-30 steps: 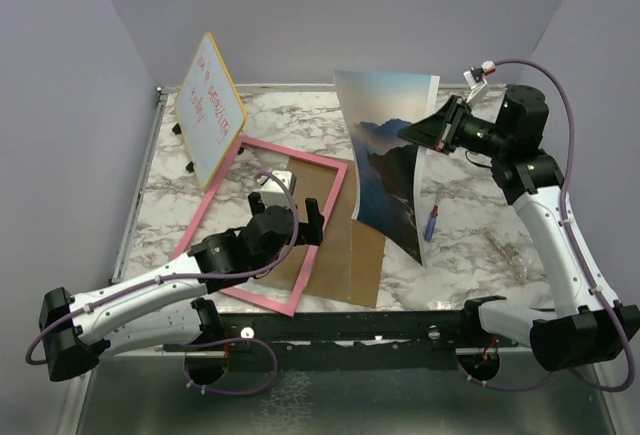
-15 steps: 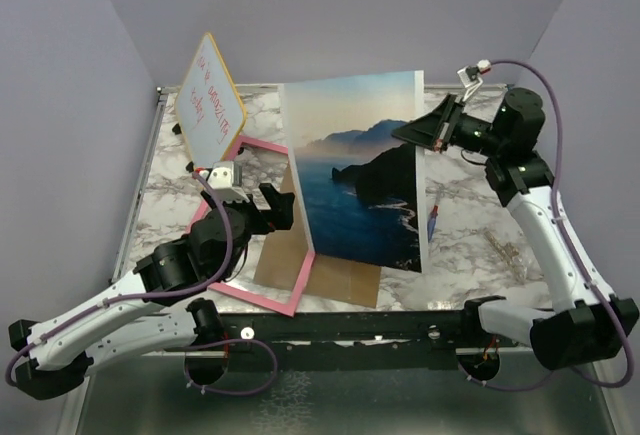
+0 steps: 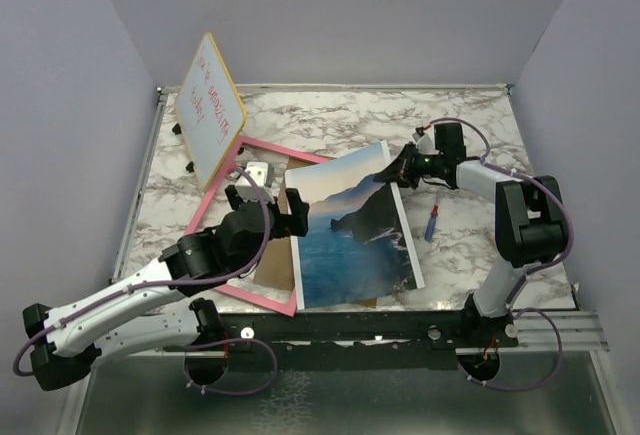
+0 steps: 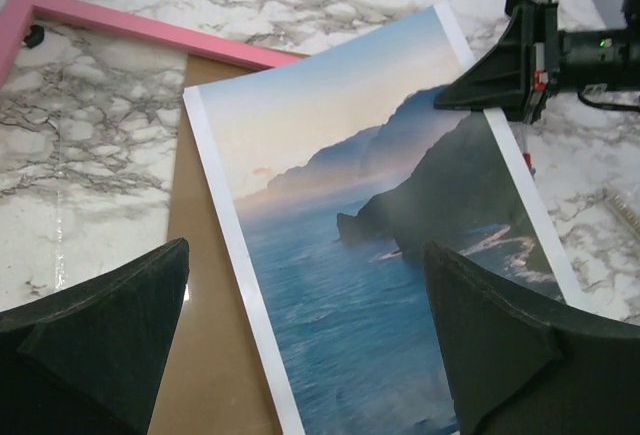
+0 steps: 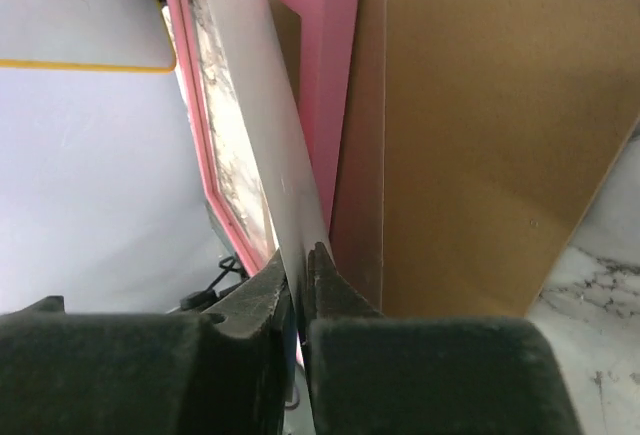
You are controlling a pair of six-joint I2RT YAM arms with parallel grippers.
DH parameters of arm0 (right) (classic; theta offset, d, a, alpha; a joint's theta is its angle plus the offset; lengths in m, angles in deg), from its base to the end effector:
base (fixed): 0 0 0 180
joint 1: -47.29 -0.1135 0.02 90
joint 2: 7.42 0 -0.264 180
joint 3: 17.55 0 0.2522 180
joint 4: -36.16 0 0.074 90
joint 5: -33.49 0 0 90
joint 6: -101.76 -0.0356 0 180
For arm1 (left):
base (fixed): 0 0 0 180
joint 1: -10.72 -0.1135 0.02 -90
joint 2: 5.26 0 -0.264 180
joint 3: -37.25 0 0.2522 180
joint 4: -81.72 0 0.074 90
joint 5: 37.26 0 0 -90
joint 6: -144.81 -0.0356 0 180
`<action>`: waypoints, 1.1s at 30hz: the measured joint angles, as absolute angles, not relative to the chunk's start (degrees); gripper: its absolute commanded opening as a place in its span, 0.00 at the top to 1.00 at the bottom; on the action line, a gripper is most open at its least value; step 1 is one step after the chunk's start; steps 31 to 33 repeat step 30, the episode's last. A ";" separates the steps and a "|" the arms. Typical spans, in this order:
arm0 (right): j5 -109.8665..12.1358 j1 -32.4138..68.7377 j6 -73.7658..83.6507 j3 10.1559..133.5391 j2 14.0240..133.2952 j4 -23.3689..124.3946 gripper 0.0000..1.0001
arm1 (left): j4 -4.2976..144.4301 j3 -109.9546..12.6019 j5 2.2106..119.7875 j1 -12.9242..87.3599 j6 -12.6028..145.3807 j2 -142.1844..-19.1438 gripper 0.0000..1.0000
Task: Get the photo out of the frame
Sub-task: Place the photo in the photo frame, then reset both arms
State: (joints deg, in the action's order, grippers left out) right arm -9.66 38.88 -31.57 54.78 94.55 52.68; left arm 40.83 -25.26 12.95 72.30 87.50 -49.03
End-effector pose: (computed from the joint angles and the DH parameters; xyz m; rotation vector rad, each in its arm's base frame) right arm 0.3544 0.0786 0.1761 0.3275 2.4646 1.3849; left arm 0.0972 -0.1317 0.3389 0.0252 1.8895 -0.4531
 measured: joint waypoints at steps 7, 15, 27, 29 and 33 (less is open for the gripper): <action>-14.90 38.88 -25.94 57.42 94.55 56.73 0.43 | 41.02 -25.26 16.99 70.97 86.21 -56.55 0.01; -33.65 39.06 -18.57 64.33 89.61 70.98 0.21 | 41.13 -27.84 25.25 61.11 82.75 -61.62 0.01; -47.77 39.15 -14.72 59.52 51.63 75.33 0.00 | 39.95 -33.74 29.12 54.53 79.19 -61.14 0.01; -48.43 39.15 -14.50 57.90 47.43 76.22 0.00 | 39.01 -33.74 28.99 54.29 79.15 -60.55 0.01; -48.58 39.15 -14.37 57.36 45.94 76.70 0.00 | 38.79 -33.74 28.95 54.29 79.17 -60.35 0.01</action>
